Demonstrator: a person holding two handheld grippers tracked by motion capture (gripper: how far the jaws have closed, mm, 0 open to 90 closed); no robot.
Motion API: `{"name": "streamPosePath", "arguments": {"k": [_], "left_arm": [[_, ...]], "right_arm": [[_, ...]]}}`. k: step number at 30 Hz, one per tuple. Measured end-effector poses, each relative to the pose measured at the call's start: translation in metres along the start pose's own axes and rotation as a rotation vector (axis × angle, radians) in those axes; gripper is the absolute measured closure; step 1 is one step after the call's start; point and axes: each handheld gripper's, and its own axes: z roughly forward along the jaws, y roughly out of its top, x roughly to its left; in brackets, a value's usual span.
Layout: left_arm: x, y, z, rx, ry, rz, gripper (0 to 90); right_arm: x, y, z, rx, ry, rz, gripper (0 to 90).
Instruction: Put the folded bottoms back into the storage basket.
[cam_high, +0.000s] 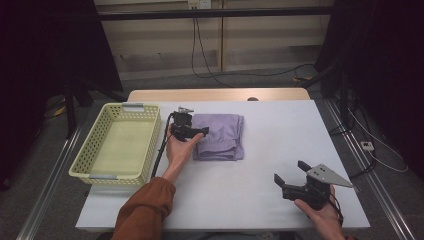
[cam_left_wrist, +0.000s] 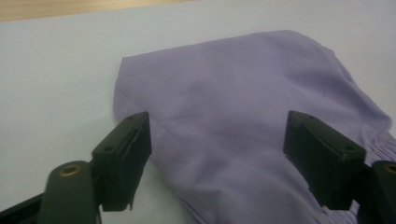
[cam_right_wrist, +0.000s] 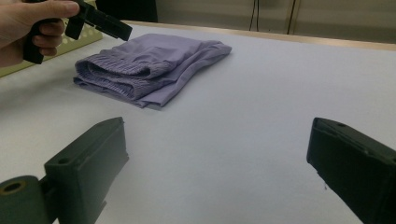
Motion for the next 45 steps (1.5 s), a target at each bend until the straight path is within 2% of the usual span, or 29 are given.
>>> {"name": "streamPosePath", "arguments": {"k": [5,9,11,15,17,20,23,25,30,32,35,37,41,43,45], "left_arm": [[0.004,-0.003,0.007,0.044,0.034,-0.01,31.2],[0.009,-0.006,0.012,0.083,0.038,-0.029,33.4],[0.013,-0.007,0.014,0.106,0.028,-0.052,33.4],[0.014,-0.008,0.015,0.103,0.03,-0.069,34.6],[0.012,-0.008,0.015,0.107,0.043,-0.063,35.4],[0.006,-0.009,0.016,0.119,0.06,-0.028,39.5],[0.003,-0.01,0.014,0.133,0.026,-0.031,51.7],[0.0,-0.01,0.014,0.141,0.023,-0.024,52.4],[-0.001,-0.01,0.014,0.141,0.033,-0.042,60.1],[-0.003,-0.009,0.014,0.144,0.055,-0.011,61.6],[-0.008,-0.01,0.016,0.139,0.063,0.005,63.2],[-0.01,-0.009,0.017,0.137,0.04,-0.008,68.0],[-0.01,-0.008,0.018,0.146,0.038,-0.015,69.2],[-0.009,-0.008,0.017,0.15,0.027,-0.031,71.4],[-0.008,-0.008,0.017,0.156,-0.001,-0.044,76.8]], "right_arm": [[0.0,0.0,0.0,0.001,0.0,-0.001,4.9],[0.0,0.0,0.0,0.001,0.001,-0.003,4.9],[0.0,0.0,0.0,0.001,0.001,-0.001,4.9],[0.001,0.0,0.0,0.004,0.004,0.0,4.9],[0.001,0.0,0.0,0.004,0.003,-0.002,4.9],[0.001,0.0,0.001,0.006,0.005,-0.004,4.8],[0.001,0.0,0.001,0.007,0.005,-0.006,4.9],[0.001,0.0,0.001,0.007,0.005,-0.006,4.9],[0.002,0.0,0.002,0.013,0.008,-0.01,4.8],[0.003,0.0,0.002,0.013,0.009,-0.01,4.8],[0.002,-0.001,0.003,0.016,0.012,-0.011,4.7],[0.002,-0.001,0.003,0.017,0.011,-0.01,4.8],[0.002,-0.001,0.003,0.014,0.012,-0.009,4.8],[0.002,-0.001,0.003,0.017,0.013,-0.011,4.8],[0.002,-0.001,0.003,0.018,0.013,-0.011,4.8]]}}
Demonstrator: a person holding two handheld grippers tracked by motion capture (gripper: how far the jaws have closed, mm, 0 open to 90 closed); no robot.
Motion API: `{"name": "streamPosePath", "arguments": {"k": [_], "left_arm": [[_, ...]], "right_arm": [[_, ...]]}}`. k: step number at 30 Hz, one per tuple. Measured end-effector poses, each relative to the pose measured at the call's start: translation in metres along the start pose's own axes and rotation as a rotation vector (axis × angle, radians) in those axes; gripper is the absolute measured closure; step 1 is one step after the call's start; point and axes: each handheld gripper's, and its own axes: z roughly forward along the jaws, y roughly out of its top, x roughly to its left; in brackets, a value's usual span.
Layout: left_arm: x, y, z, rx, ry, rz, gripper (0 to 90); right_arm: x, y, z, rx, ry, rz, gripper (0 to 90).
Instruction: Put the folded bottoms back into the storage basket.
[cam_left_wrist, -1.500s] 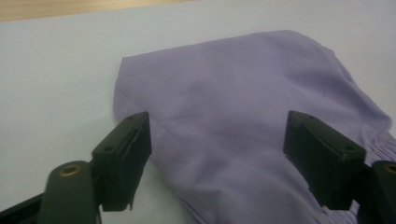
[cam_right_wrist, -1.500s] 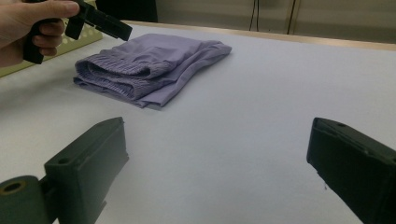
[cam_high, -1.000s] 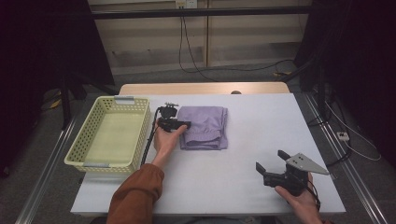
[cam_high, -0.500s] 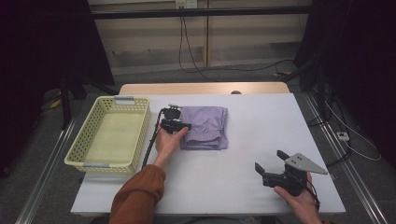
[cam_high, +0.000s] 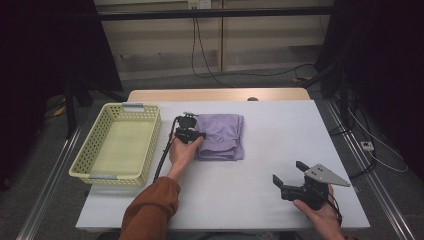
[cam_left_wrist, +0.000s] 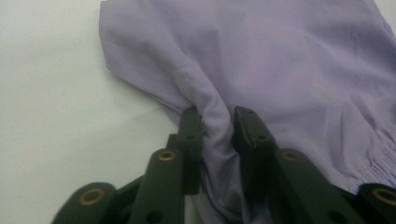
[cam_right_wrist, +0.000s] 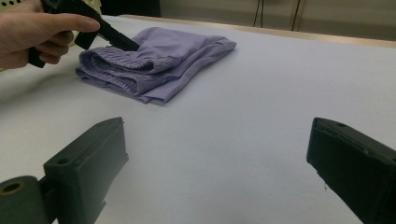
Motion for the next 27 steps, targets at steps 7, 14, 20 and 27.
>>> {"name": "streamPosePath", "arguments": {"k": [7,14,20,27], "left_arm": [[0.003,-0.001,0.0,-0.005,-0.036,-0.03,83.7],[0.005,0.001,-0.003,-0.029,-0.081,-0.05,84.4],[0.004,0.007,-0.016,-0.082,-0.116,-0.05,84.9],[-0.005,0.013,-0.029,-0.143,-0.132,-0.003,85.1]], "right_arm": [[0.0,0.0,0.0,0.001,-0.001,0.001,4.8],[-0.001,0.0,-0.001,-0.003,-0.002,0.01,4.8],[-0.001,0.0,-0.001,-0.003,-0.002,0.007,4.8],[-0.001,0.0,-0.001,-0.007,-0.003,0.004,4.8]]}}
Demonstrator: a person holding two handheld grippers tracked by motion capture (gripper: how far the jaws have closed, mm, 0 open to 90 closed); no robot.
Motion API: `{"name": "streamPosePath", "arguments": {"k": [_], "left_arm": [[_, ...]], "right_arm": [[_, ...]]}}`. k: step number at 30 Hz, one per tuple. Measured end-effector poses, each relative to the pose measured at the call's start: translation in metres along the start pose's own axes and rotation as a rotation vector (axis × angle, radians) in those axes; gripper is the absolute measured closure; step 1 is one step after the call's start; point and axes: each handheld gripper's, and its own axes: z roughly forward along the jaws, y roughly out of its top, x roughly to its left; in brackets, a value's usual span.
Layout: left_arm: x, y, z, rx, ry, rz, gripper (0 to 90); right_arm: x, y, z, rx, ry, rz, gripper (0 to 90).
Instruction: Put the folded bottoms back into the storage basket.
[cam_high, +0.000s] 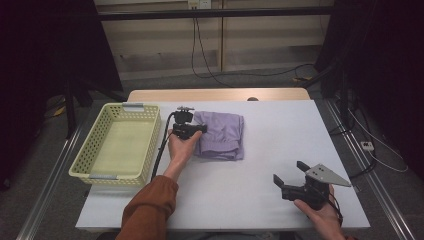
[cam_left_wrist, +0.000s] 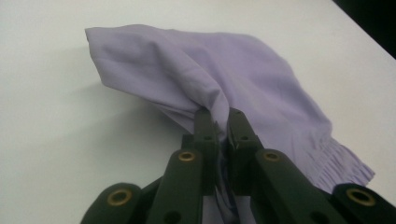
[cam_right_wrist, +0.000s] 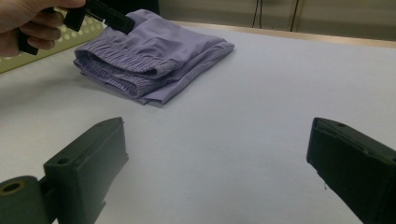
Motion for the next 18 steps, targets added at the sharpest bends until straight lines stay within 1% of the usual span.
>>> {"name": "streamPosePath", "arguments": {"k": [4,5,9,11,14,18], "left_arm": [[-0.008,0.005,-0.007,-0.039,-0.015,0.037,85.1],[-0.01,0.007,-0.009,-0.046,-0.016,0.048,85.1],[-0.017,0.013,-0.017,-0.069,-0.041,0.079,85.3],[-0.021,0.016,-0.021,-0.077,-0.04,0.101,85.3],[-0.024,0.02,-0.027,-0.096,-0.055,0.119,85.3],[-0.027,0.023,-0.034,-0.118,-0.066,0.129,85.4]], "right_arm": [[0.0,0.0,0.0,-0.001,0.001,0.001,4.8],[0.0,0.0,0.0,-0.002,0.002,0.001,4.8],[0.0,0.0,0.0,-0.001,0.0,0.002,4.8],[0.0,0.0,0.0,-0.002,-0.001,0.002,4.8],[0.0,0.0,0.0,-0.002,-0.002,0.002,4.8],[0.0,0.0,0.0,-0.002,-0.002,0.002,4.8]]}}
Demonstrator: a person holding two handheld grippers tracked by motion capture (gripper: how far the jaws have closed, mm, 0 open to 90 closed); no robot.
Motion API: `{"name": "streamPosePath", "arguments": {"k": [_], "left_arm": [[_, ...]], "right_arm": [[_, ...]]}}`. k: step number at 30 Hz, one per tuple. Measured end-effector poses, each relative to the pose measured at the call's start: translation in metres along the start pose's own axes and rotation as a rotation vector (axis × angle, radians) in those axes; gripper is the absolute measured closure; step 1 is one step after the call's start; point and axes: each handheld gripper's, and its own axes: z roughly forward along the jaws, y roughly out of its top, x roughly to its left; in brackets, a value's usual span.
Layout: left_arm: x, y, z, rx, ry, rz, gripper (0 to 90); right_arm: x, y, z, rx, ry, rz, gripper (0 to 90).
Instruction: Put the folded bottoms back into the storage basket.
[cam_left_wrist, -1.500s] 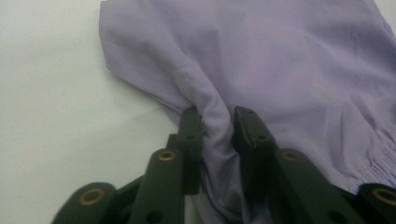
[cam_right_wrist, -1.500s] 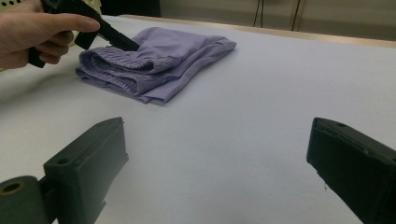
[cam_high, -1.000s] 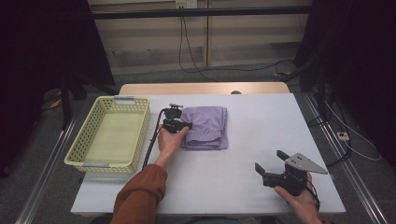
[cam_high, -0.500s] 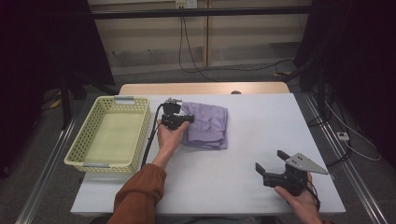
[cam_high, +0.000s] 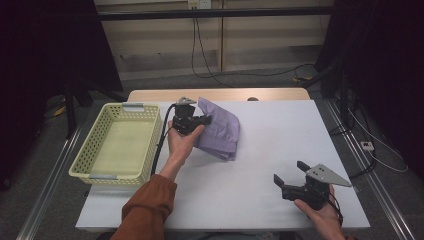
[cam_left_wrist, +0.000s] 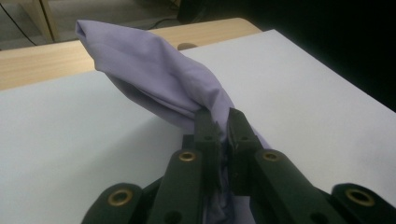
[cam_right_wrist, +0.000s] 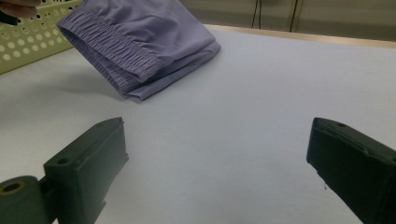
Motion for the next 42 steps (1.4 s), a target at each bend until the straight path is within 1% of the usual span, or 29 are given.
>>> {"name": "streamPosePath", "arguments": {"k": [7,10,14,19,23,27,30,34,37,42], "left_arm": [[-0.003,0.007,-0.01,-0.016,-0.006,0.041,85.5],[-0.005,0.01,-0.016,-0.027,-0.014,0.054,85.6],[-0.008,0.014,-0.024,-0.042,-0.007,0.07,85.6],[-0.01,0.017,-0.033,-0.061,-0.014,0.09,85.6],[-0.012,0.02,-0.041,-0.08,-0.012,0.112,85.6],[-0.015,0.021,-0.048,-0.092,-0.005,0.133,85.6],[-0.017,0.022,-0.053,-0.096,0.003,0.156,85.6],[-0.019,0.022,-0.06,-0.112,0.001,0.169,85.6],[-0.02,0.023,-0.066,-0.125,0.002,0.158,85.6],[-0.022,0.025,-0.077,-0.149,0.0,0.168,85.6]], "right_arm": [[0.0,0.0,0.0,-0.001,0.0,0.003,4.8],[0.0,0.0,0.0,-0.003,-0.001,0.003,4.8],[0.0,0.0,0.0,-0.007,0.0,0.004,4.8],[0.0,0.0,0.0,-0.007,-0.002,0.004,4.8],[0.0,0.0,-0.001,-0.006,-0.002,0.006,4.8],[0.0,0.0,-0.001,-0.007,-0.002,0.006,4.8],[0.0,0.0,-0.001,-0.007,-0.001,0.004,4.8],[0.0,0.001,-0.001,-0.013,-0.003,0.003,4.5],[0.0,0.001,-0.002,-0.015,-0.004,0.006,4.3],[0.0,0.001,-0.002,-0.015,-0.003,0.002,4.3]]}}
